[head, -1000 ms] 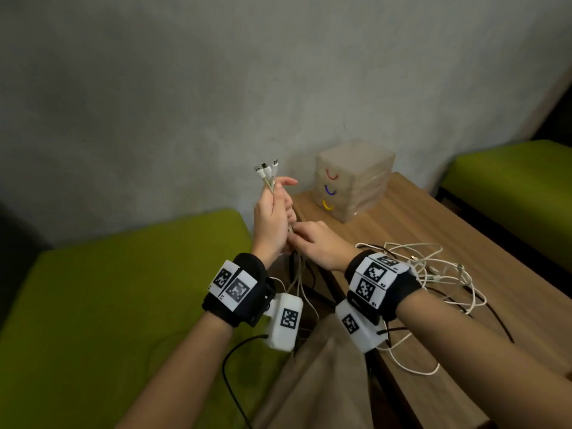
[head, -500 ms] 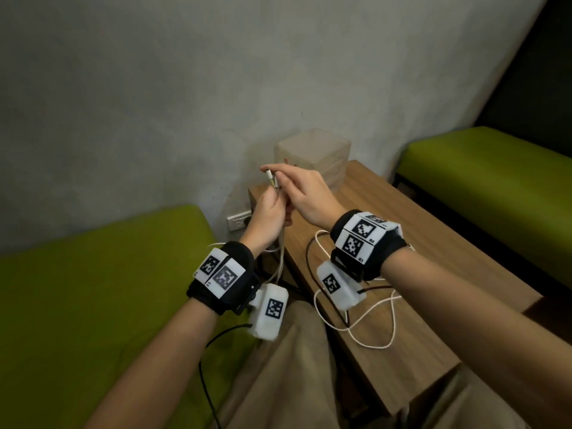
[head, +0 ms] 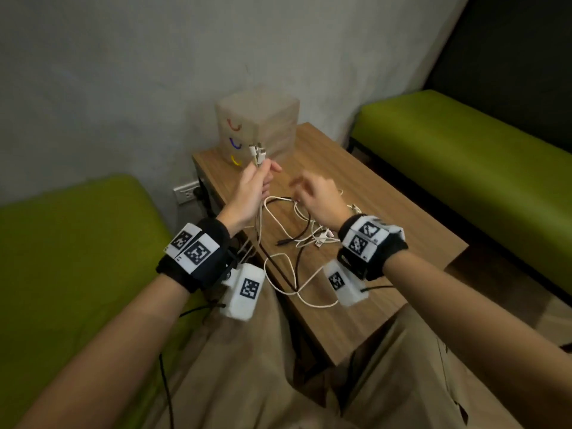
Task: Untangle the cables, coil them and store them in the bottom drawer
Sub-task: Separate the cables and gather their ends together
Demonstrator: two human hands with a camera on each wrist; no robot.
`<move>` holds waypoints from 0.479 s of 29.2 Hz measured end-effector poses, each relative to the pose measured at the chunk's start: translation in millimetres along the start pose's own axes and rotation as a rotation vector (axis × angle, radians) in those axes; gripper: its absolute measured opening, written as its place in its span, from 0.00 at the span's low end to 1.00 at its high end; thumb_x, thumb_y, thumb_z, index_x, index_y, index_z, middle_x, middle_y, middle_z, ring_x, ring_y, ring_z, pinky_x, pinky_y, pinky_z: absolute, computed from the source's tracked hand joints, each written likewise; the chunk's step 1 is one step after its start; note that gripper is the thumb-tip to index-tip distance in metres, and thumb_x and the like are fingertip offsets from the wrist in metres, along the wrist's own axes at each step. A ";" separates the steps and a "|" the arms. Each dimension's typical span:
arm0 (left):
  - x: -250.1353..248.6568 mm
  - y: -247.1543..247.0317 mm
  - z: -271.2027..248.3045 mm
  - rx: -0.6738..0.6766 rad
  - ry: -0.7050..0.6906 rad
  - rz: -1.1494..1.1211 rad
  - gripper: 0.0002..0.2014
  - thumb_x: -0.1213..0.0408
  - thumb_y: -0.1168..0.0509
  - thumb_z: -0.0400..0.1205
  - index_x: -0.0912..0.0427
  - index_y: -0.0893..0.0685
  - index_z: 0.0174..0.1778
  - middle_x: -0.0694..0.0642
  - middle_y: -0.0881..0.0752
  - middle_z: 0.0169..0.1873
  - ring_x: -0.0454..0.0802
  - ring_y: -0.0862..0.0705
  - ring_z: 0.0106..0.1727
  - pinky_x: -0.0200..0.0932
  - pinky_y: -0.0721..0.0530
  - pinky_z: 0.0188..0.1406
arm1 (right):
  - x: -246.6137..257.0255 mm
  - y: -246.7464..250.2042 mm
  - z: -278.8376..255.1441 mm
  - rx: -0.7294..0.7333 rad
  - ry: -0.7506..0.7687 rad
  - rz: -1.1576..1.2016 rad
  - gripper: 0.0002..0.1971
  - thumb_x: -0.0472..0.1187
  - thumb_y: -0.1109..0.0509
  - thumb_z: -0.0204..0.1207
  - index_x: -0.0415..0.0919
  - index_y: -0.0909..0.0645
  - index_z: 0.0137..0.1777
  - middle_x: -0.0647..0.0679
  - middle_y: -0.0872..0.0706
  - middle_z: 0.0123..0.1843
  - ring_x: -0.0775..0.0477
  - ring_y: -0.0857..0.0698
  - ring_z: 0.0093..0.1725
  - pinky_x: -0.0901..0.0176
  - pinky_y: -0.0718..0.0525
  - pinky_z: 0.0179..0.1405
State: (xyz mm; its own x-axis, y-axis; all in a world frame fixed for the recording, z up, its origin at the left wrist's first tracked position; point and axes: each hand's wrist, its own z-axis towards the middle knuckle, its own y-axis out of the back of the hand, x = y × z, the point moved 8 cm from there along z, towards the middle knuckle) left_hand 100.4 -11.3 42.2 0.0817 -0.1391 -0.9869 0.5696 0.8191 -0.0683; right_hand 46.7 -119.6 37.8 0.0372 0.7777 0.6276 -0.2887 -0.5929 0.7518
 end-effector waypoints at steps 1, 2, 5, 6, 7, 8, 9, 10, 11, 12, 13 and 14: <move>2.1 0.8 1.0 -0.004 0.003 0.033 0.16 0.63 0.55 0.88 0.55 0.25 0.39 0.48 0.39 0.25 0.38 0.37 0.24 0.33 0.39 0.26 | -19.8 -16.6 -2.8 0.139 -0.059 -0.176 0.11 0.32 0.40 0.79 0.35 0.18 0.56 0.38 0.12 0.50 0.40 0.14 0.51 0.49 0.17 0.54; 5.5 0.3 -0.1 -0.006 0.013 0.063 0.16 0.62 0.55 0.88 0.55 0.25 0.39 0.52 0.41 0.26 0.41 0.37 0.27 0.35 0.38 0.28 | -36.7 -33.6 -8.6 0.260 -0.090 -0.305 0.11 0.32 0.38 0.76 0.34 0.17 0.54 0.36 0.12 0.51 0.38 0.15 0.53 0.50 0.19 0.55; 13.4 -3.6 -2.4 -0.013 0.017 0.137 0.16 0.60 0.54 0.88 0.54 0.25 0.38 0.55 0.38 0.25 0.43 0.36 0.32 0.37 0.35 0.31 | -59.3 -65.7 -20.2 0.358 -0.141 -0.391 0.11 0.40 0.32 0.74 0.33 0.17 0.52 0.35 0.13 0.51 0.36 0.15 0.54 0.50 0.18 0.54; 15.6 -4.6 -2.8 -0.009 0.012 0.149 0.16 0.60 0.54 0.88 0.54 0.25 0.38 0.51 0.37 0.25 0.42 0.36 0.30 0.38 0.35 0.31 | -62.1 -71.4 -20.9 0.349 -0.157 -0.401 0.15 0.45 0.30 0.74 0.32 0.18 0.52 0.35 0.13 0.51 0.36 0.16 0.54 0.48 0.17 0.54; 17.7 -5.5 -2.9 -0.001 0.007 0.157 0.16 0.59 0.54 0.87 0.53 0.25 0.38 0.48 0.37 0.25 0.40 0.35 0.28 0.38 0.35 0.30 | -64.0 -75.0 -21.1 0.333 -0.180 -0.412 0.18 0.49 0.30 0.74 0.33 0.19 0.53 0.36 0.14 0.52 0.36 0.16 0.54 0.47 0.17 0.54; 19.6 -5.5 -2.7 0.006 0.004 0.163 0.16 0.59 0.54 0.87 0.53 0.25 0.38 0.47 0.37 0.25 0.38 0.35 0.26 0.38 0.35 0.29 | -64.3 -76.0 -20.2 0.308 -0.191 -0.417 0.20 0.51 0.30 0.74 0.33 0.20 0.53 0.36 0.15 0.53 0.36 0.17 0.54 0.47 0.18 0.54; 21.2 -5.1 -2.6 0.008 0.003 0.168 0.16 0.59 0.54 0.87 0.54 0.25 0.38 0.46 0.37 0.25 0.38 0.35 0.25 0.37 0.36 0.29 | -64.3 -77.3 -18.8 0.298 -0.192 -0.418 0.19 0.51 0.30 0.74 0.35 0.20 0.53 0.37 0.15 0.54 0.36 0.17 0.54 0.47 0.18 0.54; 22.5 -3.9 -2.7 0.004 0.005 0.173 0.16 0.59 0.54 0.87 0.54 0.25 0.38 0.46 0.37 0.25 0.38 0.35 0.25 0.37 0.36 0.29 | -63.9 -79.3 -17.2 0.317 -0.185 -0.429 0.18 0.51 0.30 0.73 0.36 0.21 0.54 0.37 0.16 0.55 0.36 0.17 0.55 0.48 0.18 0.54; 23.2 -2.6 -2.6 -0.005 0.010 0.175 0.16 0.59 0.54 0.87 0.54 0.25 0.38 0.47 0.36 0.26 0.40 0.35 0.26 0.37 0.35 0.29 | -63.4 -81.1 -15.9 0.357 -0.178 -0.455 0.17 0.49 0.29 0.73 0.37 0.21 0.54 0.38 0.16 0.56 0.36 0.17 0.56 0.49 0.18 0.54; 24.5 -0.1 -2.6 -0.023 0.017 0.180 0.16 0.59 0.53 0.87 0.53 0.25 0.38 0.47 0.36 0.26 0.41 0.35 0.26 0.37 0.35 0.29 | -63.2 -81.4 -14.7 0.393 -0.175 -0.486 0.16 0.48 0.29 0.72 0.37 0.21 0.54 0.38 0.16 0.56 0.36 0.18 0.57 0.49 0.19 0.53; 26.1 3.2 -2.3 -0.048 0.024 0.186 0.16 0.59 0.53 0.87 0.53 0.25 0.37 0.47 0.36 0.26 0.41 0.35 0.26 0.37 0.35 0.28 | -62.5 -79.0 -13.3 0.403 -0.178 -0.493 0.16 0.47 0.29 0.72 0.37 0.21 0.53 0.38 0.16 0.56 0.36 0.18 0.57 0.50 0.20 0.52; 28.7 7.5 -2.0 -0.073 0.036 0.202 0.17 0.59 0.53 0.87 0.53 0.25 0.36 0.47 0.35 0.25 0.40 0.34 0.25 0.36 0.35 0.27 | -62.2 -74.3 -10.7 0.380 -0.185 -0.461 0.14 0.47 0.30 0.73 0.38 0.21 0.51 0.38 0.16 0.54 0.36 0.17 0.56 0.51 0.21 0.50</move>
State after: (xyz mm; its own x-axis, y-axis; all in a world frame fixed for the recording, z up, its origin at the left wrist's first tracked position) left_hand 105.4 -8.0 13.1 0.1582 0.0508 -0.9861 0.4840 0.8665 0.1223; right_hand 55.6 -121.7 -59.3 0.2521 0.9421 0.2210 0.1555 -0.2648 0.9517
